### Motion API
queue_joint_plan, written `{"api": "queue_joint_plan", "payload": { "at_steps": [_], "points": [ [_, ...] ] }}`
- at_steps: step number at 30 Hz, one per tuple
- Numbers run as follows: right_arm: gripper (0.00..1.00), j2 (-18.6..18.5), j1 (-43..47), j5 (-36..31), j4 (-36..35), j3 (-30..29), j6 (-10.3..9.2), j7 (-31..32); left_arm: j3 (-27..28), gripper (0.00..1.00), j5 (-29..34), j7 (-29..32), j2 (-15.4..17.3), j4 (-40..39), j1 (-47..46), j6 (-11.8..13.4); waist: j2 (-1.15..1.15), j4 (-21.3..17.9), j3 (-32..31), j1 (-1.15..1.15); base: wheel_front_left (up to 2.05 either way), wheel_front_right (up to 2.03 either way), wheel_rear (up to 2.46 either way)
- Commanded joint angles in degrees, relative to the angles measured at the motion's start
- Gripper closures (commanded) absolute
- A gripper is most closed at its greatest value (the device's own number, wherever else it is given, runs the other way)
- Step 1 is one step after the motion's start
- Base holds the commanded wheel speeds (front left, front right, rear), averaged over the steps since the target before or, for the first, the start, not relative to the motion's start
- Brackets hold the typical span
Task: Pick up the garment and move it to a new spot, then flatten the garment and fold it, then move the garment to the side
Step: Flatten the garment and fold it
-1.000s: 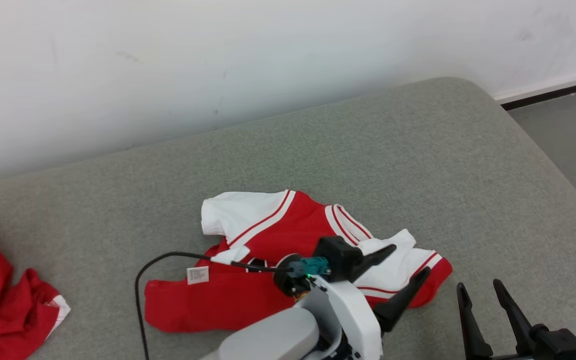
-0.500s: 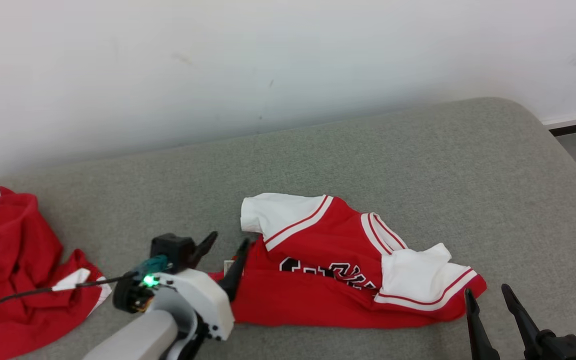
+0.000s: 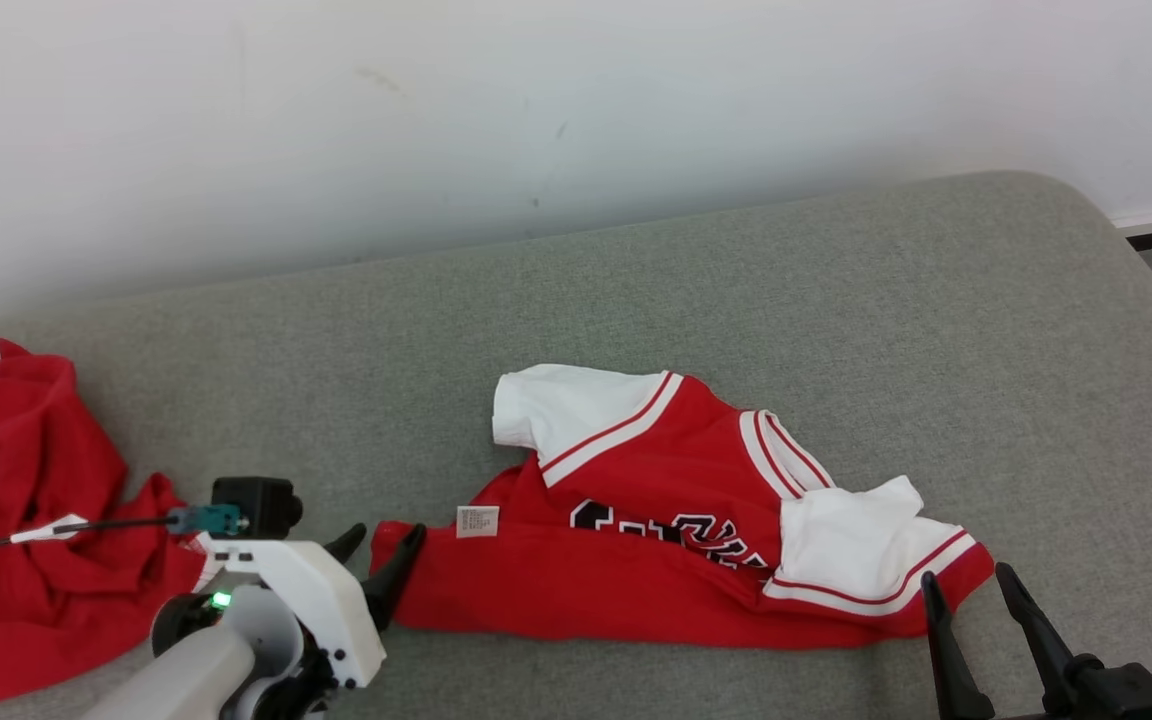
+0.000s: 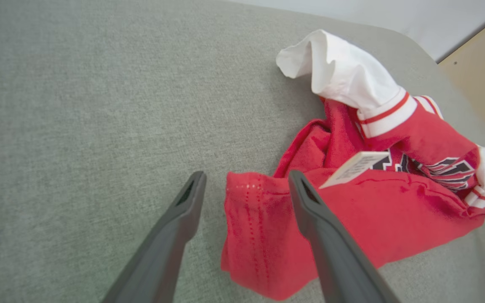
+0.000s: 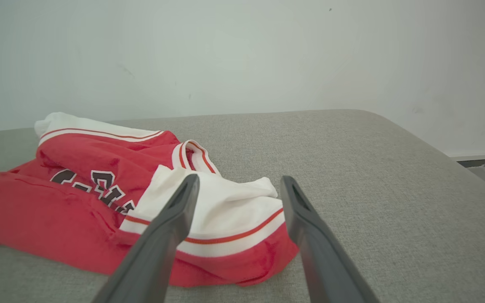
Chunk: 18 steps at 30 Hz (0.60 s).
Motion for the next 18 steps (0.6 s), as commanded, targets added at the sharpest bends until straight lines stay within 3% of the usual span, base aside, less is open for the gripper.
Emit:
{"api": "queue_joint_plan", "payload": {
  "at_steps": [1, 12, 13, 14, 16, 18],
  "points": [
    [0.0, -0.4, -0.6, 0.0, 0.0, -0.1, -0.1, 0.1, 0.3, 0.0, -1.0, 0.8, 0.7, -0.1, 0.9, -0.4, 0.0, -0.1, 0.2, 0.0, 0.0, 0.0, 0.0],
    [0.0, -0.5, -1.1, 0.2, 0.1, 0.2, -0.1, 0.1, 0.8, 0.0, -5.6, 5.2, -0.1, 0.2, 0.8, -4.4, 0.0, -0.3, 1.4, 0.0, 0.0, 0.0, 0.0],
    [0.0, -0.5, -1.1, 0.2, 0.2, 0.2, -0.11, 0.1, 0.7, 0.15, -5.4, 5.0, -0.1, 0.2, 0.6, -4.6, 0.0, -0.3, 1.4, 0.0, 0.0, 0.0, 0.0],
    [0.0, -0.5, -1.1, 0.2, 0.2, 0.2, -0.1, 0.1, 0.5, 0.57, -4.8, 4.7, -0.2, 0.1, 0.3, -4.7, 0.0, -0.3, 1.4, 0.0, 0.0, 0.0, 0.0],
    [0.0, -0.5, -1.0, 0.1, 0.3, 0.3, -0.1, 0.1, 0.4, 1.0, -4.1, 3.8, -0.4, 0.2, 0.0, -4.5, 0.0, -0.2, 1.3, 0.0, 0.0, 0.0, 0.0],
    [0.0, -0.5, -0.8, 0.1, 0.4, 0.2, -0.1, 0.0, 0.2, 1.0, -3.4, 3.3, -0.3, 0.1, -0.2, -4.8, 0.0, -0.1, 1.0, 0.0, 0.0, 0.0, 0.0]
  ]
}}
